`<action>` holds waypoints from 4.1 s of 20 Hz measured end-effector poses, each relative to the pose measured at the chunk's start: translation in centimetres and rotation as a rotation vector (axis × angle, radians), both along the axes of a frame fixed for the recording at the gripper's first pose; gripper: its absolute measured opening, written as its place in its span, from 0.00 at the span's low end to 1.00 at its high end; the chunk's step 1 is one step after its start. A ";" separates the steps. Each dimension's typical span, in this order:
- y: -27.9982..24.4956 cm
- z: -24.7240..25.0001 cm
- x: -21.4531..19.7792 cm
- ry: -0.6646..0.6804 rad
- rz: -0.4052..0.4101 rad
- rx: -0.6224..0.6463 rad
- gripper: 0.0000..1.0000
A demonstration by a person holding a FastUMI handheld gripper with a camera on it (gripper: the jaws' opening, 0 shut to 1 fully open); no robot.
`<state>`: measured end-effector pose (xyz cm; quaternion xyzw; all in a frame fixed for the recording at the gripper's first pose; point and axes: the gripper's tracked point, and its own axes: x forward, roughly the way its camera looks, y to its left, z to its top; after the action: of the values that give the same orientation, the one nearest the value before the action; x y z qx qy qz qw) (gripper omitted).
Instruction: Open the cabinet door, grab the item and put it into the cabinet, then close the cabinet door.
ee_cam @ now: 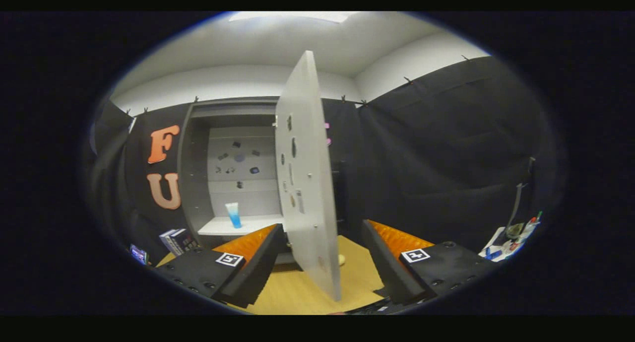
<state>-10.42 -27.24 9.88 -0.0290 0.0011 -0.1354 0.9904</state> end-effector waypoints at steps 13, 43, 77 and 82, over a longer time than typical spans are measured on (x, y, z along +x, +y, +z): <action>-9.8 -0.1 8.4 -0.005 -0.081 0.086 0.98; 15.3 -3.5 12.5 0.076 0.275 0.049 0.98; 31.2 -8.7 24.0 0.208 0.529 0.089 0.98; 32.5 -9.1 26.4 0.208 0.531 0.085 0.98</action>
<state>15.95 5.27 0.77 -0.0006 0.1005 0.1323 0.9861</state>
